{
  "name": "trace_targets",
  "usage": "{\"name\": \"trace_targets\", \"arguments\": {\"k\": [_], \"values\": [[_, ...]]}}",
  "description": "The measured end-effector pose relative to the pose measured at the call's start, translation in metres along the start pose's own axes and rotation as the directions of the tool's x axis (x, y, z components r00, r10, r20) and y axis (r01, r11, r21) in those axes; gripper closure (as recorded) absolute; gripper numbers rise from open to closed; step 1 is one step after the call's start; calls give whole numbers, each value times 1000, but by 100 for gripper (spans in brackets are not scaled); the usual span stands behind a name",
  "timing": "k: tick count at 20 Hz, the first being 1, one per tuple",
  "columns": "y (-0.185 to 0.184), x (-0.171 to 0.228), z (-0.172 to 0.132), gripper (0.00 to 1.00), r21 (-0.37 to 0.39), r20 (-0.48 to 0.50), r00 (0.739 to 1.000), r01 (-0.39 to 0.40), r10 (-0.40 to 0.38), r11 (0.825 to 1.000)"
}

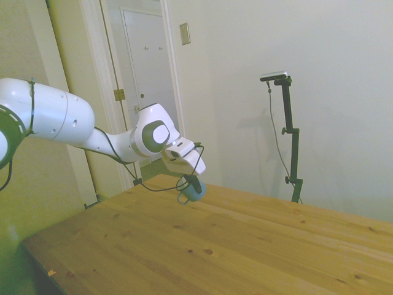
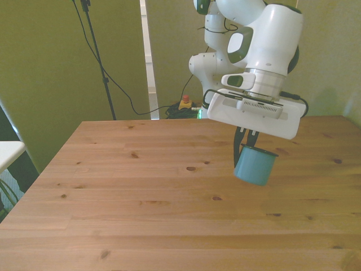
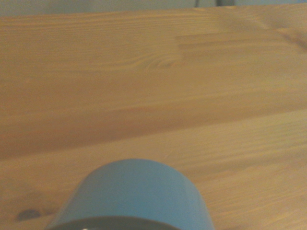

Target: Flip the mug upright

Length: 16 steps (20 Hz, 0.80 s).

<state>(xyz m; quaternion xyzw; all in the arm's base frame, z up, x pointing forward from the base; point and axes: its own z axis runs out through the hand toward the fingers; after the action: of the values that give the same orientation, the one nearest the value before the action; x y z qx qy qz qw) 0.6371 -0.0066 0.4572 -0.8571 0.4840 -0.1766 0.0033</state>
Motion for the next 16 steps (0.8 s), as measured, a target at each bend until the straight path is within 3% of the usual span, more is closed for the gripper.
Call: {"name": "trace_targets", "arguments": {"k": [3,6,16], "values": [[14,-6,3,100,29,117,993,8,-11,1000],[24,-8,12,100,0,177,984,-2,2,1000],[35,-16,42,100,-71,295,954,-24,44,997]]}}
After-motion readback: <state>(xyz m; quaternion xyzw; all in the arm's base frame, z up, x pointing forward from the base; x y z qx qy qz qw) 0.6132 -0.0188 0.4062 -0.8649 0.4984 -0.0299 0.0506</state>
